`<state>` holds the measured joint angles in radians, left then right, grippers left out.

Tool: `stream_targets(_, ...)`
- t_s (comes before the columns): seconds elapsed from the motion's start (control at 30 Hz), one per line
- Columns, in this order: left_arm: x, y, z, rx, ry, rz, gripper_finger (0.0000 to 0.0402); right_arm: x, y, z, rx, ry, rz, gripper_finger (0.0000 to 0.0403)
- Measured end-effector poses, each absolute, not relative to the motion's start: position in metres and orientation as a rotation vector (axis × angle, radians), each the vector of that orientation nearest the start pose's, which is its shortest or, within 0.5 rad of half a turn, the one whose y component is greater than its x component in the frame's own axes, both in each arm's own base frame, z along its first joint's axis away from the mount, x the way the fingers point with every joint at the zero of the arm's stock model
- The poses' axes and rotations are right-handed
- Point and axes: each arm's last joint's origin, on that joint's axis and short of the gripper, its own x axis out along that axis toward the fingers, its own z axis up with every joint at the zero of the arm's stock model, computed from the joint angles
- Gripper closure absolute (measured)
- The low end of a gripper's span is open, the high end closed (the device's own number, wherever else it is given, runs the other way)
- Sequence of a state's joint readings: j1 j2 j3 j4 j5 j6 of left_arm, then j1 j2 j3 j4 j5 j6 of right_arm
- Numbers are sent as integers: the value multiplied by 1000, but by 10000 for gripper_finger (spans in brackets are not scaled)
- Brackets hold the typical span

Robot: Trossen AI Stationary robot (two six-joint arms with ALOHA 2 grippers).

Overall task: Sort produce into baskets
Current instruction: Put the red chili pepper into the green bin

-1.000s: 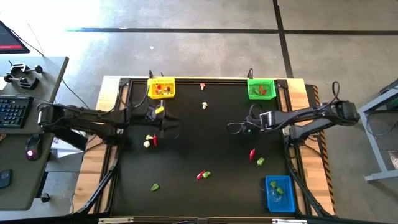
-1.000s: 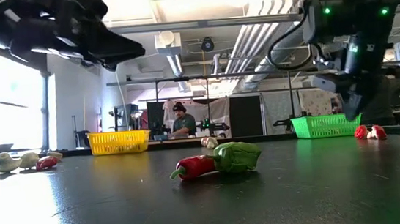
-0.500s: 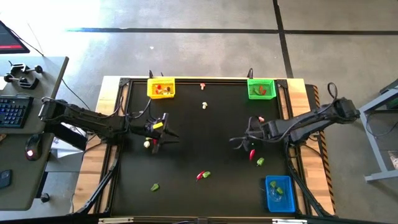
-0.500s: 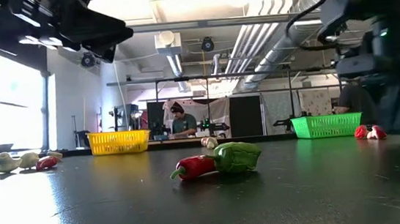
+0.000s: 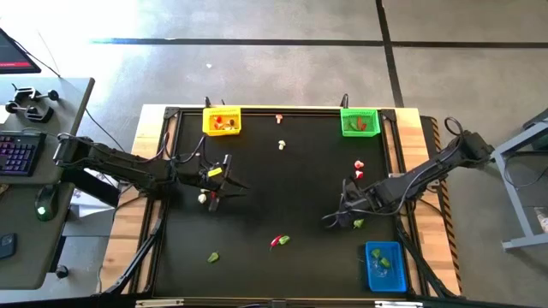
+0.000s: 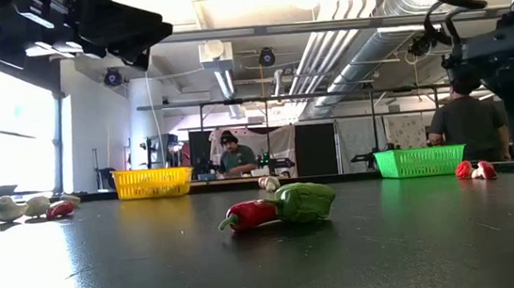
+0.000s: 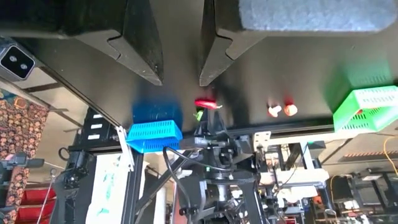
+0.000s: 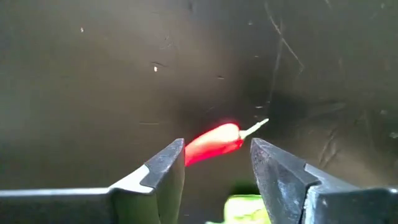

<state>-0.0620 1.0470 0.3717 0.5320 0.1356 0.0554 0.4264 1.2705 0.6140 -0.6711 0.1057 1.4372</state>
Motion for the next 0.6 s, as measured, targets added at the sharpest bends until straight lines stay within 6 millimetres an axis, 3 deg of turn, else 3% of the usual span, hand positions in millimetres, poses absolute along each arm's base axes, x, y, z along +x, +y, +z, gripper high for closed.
stream_targets(0.23, 211, -17, 211, 48, 147, -201, 317, 183, 82, 147, 989, 1242, -786, 240)
stream_targets(0.4, 211, -17, 211, 48, 147, -201, 317, 189, 85, 133, 979, 1282, -831, 247)
stream_targets(0.6, 211, -17, 211, 48, 146, -202, 317, 191, 85, 137, 937, 1303, -865, 277)
